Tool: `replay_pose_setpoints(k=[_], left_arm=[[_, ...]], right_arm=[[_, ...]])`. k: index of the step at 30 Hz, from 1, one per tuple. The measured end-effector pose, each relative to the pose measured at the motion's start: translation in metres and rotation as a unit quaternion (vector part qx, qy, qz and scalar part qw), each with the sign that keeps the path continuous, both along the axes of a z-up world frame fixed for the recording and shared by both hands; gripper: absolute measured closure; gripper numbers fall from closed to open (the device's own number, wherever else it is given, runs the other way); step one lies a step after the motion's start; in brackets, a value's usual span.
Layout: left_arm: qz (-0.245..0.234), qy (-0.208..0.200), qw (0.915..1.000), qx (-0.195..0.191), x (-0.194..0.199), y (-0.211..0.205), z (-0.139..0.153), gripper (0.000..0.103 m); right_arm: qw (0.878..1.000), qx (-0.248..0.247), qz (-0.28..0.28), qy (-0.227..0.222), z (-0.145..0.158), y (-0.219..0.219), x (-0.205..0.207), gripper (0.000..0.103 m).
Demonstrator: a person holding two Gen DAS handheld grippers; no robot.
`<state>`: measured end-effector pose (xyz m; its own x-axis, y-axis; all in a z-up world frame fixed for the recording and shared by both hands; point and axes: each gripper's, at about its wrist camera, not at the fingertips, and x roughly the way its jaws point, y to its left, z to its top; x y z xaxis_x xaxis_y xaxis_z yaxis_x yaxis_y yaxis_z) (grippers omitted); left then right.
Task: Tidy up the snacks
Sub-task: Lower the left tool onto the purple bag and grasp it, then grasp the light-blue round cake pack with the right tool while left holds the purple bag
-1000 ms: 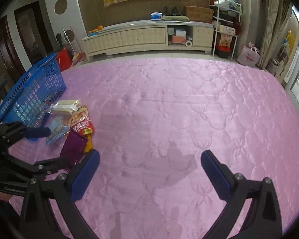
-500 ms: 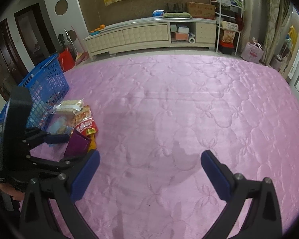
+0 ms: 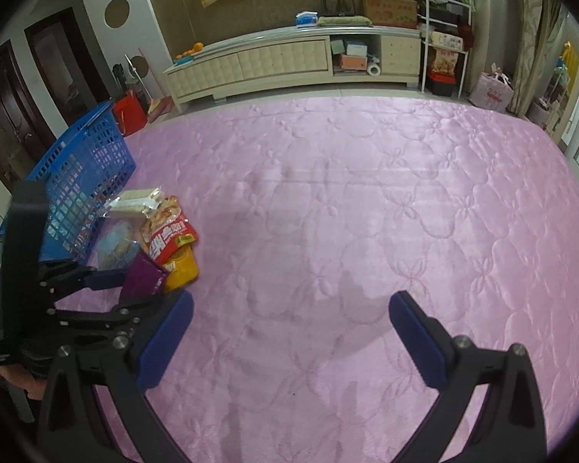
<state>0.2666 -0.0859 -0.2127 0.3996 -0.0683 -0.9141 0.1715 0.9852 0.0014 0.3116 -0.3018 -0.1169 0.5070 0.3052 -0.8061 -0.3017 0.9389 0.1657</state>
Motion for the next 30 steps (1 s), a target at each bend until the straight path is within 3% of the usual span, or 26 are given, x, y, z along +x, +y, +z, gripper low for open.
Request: replay_pose_setpoints(k=[9,12,16,18,21,25,30], left_arm=[[0.084,-0.071,0.9937,-0.024,-0.059,0.050,0.035,0.057],[0.107,-0.081,0.9907,-0.024,-0.074,0.067,0.040,0.057],[0.140,-0.095,0.9852,-0.028,-0.092,0.086,0.046,0.057],[0.160,-0.106,0.9809,-0.031,-0.101,0.096,0.050,0.057],[0.181,-0.111,0.9767,-0.032,-0.105,0.104,0.052,0.057],[0.204,-0.118,0.9712,-0.033,-0.108,0.119,0.052,0.057],[0.209,-0.123,0.9694,-0.036,-0.114,0.128,0.050,0.057]], right_arm=[[0.997,0.006,0.071,-0.012,-0.001,0.033,-0.014,0.001],[0.994,0.019,0.095,-0.048,0.013,0.044,-0.022,0.001],[0.987,0.024,0.140,-0.075,0.025,0.065,-0.027,0.001],[0.983,0.018,0.169,-0.072,0.022,0.081,-0.024,0.001],[0.974,0.010,0.215,-0.071,0.016,0.105,-0.020,0.012],[0.960,0.007,0.273,-0.069,0.008,0.135,-0.015,0.013],[0.952,-0.010,0.302,-0.053,-0.001,0.165,-0.003,0.013]])
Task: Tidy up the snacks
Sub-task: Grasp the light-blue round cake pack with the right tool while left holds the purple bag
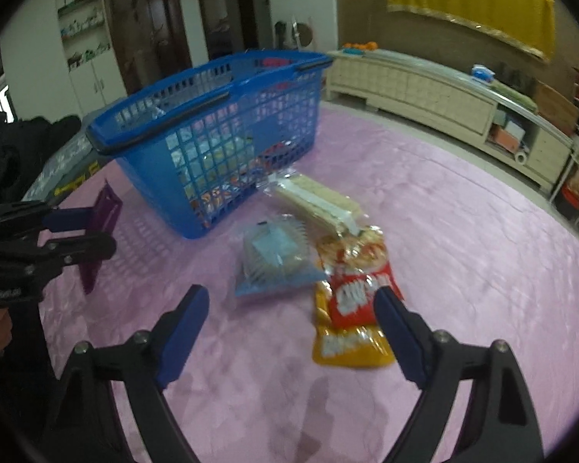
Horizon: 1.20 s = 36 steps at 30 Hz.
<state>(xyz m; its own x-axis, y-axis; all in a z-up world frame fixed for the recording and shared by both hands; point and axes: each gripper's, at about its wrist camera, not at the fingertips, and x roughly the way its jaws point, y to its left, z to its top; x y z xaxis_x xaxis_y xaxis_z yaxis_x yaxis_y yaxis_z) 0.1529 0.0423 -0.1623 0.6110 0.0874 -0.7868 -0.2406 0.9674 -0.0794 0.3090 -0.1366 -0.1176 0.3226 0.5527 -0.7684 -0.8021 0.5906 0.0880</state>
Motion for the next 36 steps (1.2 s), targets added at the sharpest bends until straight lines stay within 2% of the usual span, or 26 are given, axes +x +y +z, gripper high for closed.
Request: replay_pose_setpoints(k=[8,11,14,16,17,19,26,36], left_arm=[[-0.002,0.004,0.9999,-0.014,-0.001,0.009,-0.007,0.057],[-0.001,0.006,0.9999,-0.015,0.000,0.010,-0.008,0.057],[-0.002,0.008,0.9998,-0.016,-0.001,0.012,-0.010,0.057],[-0.001,0.009,0.9998,-0.015,-0.001,0.011,-0.009,0.057],[-0.001,0.008,0.9998,-0.016,-0.003,0.011,-0.008,0.057],[-0.001,0.005,0.9998,-0.018,-0.005,0.009,-0.005,0.057],[-0.007,-0.009,0.9998,-0.015,-0.013,0.001,0.004,0.057],[-0.028,-0.048,0.9982,-0.022,-0.035,-0.004,0.035,0.057]], right_arm=[[0.999,-0.031,0.044,0.003,-0.013,0.041,0.010,0.015],[0.998,-0.052,0.045,0.003,-0.021,0.052,0.013,0.022],[0.997,-0.062,0.041,0.028,-0.033,0.057,0.017,0.034],[0.997,-0.063,0.038,0.024,-0.035,0.056,0.014,0.045],[0.997,-0.060,0.036,0.025,-0.034,0.055,0.012,0.045],[0.998,-0.047,0.032,0.040,-0.031,0.050,0.008,0.046],[0.999,-0.020,-0.011,0.034,-0.004,0.023,-0.028,0.046],[0.999,0.009,-0.029,0.021,0.038,0.010,-0.068,0.047]])
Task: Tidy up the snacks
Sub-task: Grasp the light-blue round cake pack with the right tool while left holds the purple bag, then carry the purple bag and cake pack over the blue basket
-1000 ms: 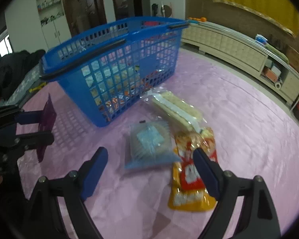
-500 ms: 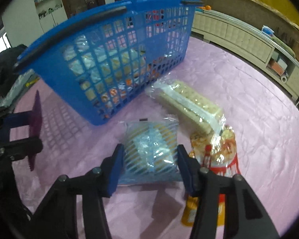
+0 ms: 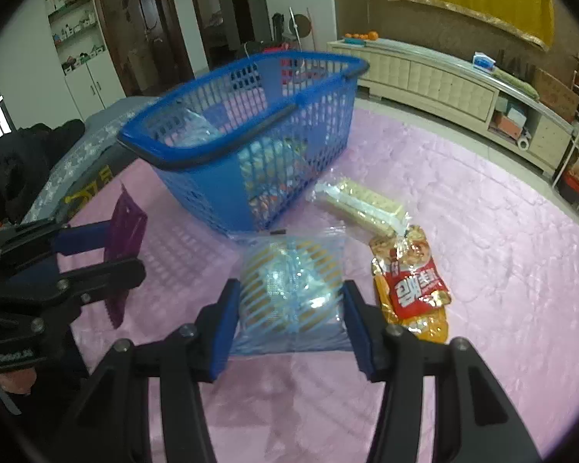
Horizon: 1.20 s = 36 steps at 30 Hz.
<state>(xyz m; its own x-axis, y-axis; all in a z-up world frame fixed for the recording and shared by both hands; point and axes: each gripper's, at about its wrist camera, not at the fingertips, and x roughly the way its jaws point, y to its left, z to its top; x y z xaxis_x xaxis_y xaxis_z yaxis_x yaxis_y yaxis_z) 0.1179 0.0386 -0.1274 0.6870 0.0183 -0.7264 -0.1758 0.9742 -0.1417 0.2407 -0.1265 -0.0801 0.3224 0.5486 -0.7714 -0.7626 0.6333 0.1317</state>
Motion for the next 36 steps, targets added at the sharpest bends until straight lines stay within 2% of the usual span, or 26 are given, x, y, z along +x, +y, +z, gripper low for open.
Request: replay_pose_setpoints(k=[5,16,27,36], left_arm=[[-0.009,-0.022,0.9997,-0.001,-0.010,0.007,0.019,0.057],[-0.063,-0.061,0.9957,0.031,-0.024,0.030,0.062,0.057],[-0.077,-0.077,0.9925,0.055,-0.007,0.066,0.100,0.057],[-0.085,-0.078,0.9909,0.069,0.018,0.096,0.118,0.057]], right_arm=[[1.000,0.012,0.002,-0.016,0.019,0.006,-0.001,0.047],[0.997,0.061,0.029,-0.038,0.066,0.018,-0.016,0.047],[0.996,0.068,0.043,-0.047,0.102,0.049,-0.016,0.047],[0.995,0.063,0.028,-0.069,0.124,0.080,0.014,0.047]])
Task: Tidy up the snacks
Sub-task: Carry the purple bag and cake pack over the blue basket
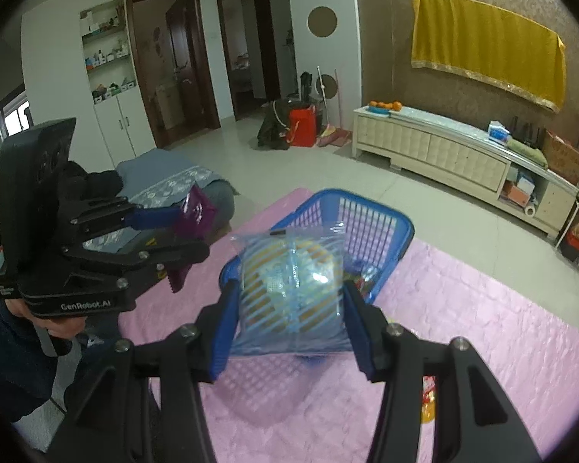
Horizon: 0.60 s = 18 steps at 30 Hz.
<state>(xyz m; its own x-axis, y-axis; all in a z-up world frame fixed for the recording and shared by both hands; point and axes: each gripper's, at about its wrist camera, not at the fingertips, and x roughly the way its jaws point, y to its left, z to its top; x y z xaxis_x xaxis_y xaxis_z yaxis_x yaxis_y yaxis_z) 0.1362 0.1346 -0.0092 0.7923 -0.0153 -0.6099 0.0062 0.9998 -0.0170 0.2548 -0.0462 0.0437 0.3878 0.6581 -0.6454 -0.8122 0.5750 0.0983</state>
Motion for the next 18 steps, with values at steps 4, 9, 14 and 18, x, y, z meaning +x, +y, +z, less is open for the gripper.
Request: replay_pose_setpoints(k=[4,9,14,18], left_arm=[[-0.001,0.008,1.0000,0.005,0.014,0.010,0.003,0.057],[0.001,0.021,0.9997,-0.008,0.035,0.018,-0.001,0.057],[0.005,0.050,0.9987,-0.013,0.062,0.020,-0.014,0.057],[-0.001,0.075,0.9972,-0.009,0.083,0.017,-0.033,0.057]], right_arm=[[1.000,-0.010,-0.006,0.001,-0.002,0.013,0.011,0.047],[0.999,-0.021,-0.030,0.013,-0.013,0.024,0.033,0.047],[0.998,-0.025,-0.048,0.038,-0.030,0.031,0.055,0.047],[0.997,-0.032,-0.055,0.052,-0.049,0.034,0.073,0.047]])
